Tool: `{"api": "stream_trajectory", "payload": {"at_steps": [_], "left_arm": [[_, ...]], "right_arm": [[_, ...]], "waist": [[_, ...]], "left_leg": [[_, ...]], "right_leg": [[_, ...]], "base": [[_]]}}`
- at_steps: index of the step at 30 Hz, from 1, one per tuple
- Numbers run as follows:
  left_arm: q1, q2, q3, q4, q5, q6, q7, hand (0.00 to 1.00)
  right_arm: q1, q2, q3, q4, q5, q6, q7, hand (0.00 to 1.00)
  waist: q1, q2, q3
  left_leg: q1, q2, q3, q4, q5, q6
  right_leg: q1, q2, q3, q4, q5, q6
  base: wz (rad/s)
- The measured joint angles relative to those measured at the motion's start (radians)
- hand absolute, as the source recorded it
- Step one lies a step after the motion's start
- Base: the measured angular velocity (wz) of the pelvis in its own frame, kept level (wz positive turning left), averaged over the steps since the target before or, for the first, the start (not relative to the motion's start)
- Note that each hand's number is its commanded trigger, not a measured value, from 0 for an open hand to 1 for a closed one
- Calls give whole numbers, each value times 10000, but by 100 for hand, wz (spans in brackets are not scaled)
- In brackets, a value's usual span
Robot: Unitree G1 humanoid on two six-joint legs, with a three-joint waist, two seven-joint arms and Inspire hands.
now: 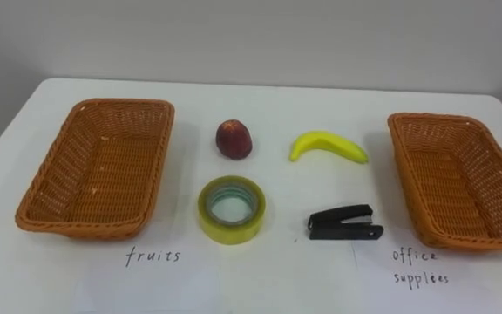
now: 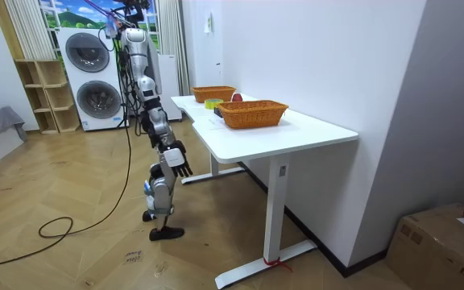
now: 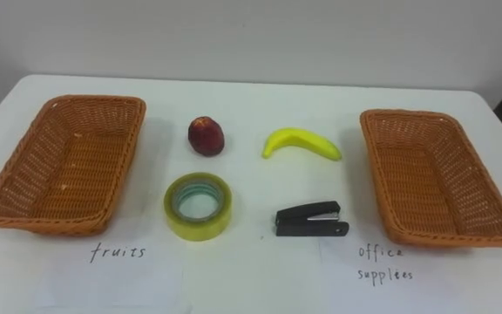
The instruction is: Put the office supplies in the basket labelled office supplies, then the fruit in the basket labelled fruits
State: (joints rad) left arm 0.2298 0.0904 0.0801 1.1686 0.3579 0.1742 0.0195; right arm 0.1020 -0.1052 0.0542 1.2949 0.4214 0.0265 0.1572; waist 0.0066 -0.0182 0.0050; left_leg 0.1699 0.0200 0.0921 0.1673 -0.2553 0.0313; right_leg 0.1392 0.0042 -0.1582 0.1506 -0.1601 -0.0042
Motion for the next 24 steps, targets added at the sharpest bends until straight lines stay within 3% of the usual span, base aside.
{"api": "stream_trajectory", "payload": {"at_steps": [18,24], "left_arm": [[-39,5,559,-36,-155,169,517,0],[23,6,966,-301,-158,164,703,0]], "right_arm": [[66,20,-455,101,815,383,-336,0],[430,6,-930,83,1806,406,-606,0]], "waist": [[-63,-17,7],[-82,-58,-63]], "left_leg": [[87,-11,22,-3,1,2],[53,-12,30,-33,0,1]], "right_leg": [[22,-6,49,-37,-6,2],[-20,13,86,-140,-7,2]], "base": [[0],[0]]}}
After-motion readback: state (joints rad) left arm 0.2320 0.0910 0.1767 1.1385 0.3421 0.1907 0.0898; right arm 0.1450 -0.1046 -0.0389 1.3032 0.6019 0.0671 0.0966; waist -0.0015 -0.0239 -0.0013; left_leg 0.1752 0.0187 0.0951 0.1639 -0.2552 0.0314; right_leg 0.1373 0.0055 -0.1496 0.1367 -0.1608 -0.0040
